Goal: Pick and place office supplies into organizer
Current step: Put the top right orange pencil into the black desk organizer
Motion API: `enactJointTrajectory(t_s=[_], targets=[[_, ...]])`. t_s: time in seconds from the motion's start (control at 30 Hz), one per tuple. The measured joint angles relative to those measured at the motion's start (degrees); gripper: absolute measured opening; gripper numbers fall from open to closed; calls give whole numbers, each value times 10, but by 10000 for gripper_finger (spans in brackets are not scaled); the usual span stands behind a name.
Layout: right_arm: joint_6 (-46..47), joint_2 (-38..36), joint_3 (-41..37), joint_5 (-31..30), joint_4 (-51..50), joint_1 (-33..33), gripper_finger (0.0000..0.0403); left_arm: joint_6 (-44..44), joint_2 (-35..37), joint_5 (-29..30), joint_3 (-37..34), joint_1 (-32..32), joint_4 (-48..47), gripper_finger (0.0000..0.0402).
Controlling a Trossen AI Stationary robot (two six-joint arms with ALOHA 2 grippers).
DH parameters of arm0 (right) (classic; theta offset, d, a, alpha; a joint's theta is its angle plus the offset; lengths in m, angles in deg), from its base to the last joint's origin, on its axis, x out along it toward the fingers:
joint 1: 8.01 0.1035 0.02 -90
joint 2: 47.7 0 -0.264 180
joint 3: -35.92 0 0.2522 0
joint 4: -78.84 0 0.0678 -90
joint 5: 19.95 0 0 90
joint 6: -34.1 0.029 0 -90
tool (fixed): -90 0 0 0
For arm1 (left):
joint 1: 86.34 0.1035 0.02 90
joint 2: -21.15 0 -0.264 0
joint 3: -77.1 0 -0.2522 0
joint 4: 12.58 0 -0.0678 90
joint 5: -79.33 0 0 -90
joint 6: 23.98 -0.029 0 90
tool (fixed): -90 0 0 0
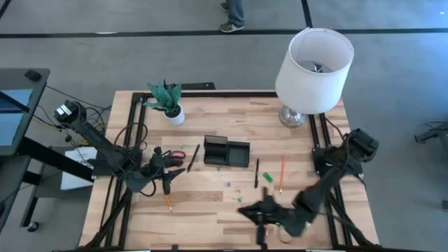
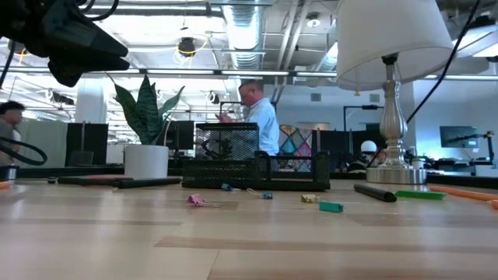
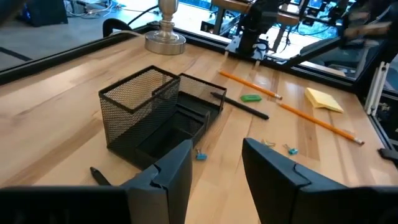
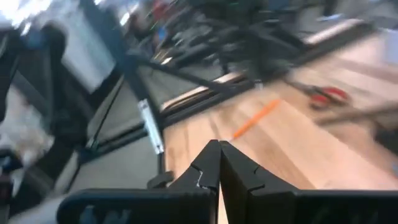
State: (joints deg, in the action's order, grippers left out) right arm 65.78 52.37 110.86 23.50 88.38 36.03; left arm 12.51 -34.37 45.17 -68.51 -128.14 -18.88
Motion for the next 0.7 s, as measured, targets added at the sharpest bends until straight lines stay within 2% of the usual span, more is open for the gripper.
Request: enactJointTrajectory(t_s=[0.03,0.13,0.23,0.37,0.43,0.57,0.63,0.7], targets=[[-13,0,24,20,-36,-18,0,0,0,-2,0,0,0,137],[-20,0,99,13,-202,-49,0,8,0,-35,0,0,-3,137],[14,0,186,-50,-377,-47,0,16,0,-75,0,0,-3,137],[111,7,268,-154,-544,-14,0,27,0,-80,0,-1,-5,137],[194,18,285,-168,-642,8,0,28,0,-80,0,-1,-5,137],[472,44,290,-115,-857,52,0,28,0,-75,0,-1,-5,137],[625,67,290,-38,-967,66,0,28,0,-70,0,-1,-5,137],[746,92,290,68,-1056,76,0,24,0,-64,0,-1,-5,137]])
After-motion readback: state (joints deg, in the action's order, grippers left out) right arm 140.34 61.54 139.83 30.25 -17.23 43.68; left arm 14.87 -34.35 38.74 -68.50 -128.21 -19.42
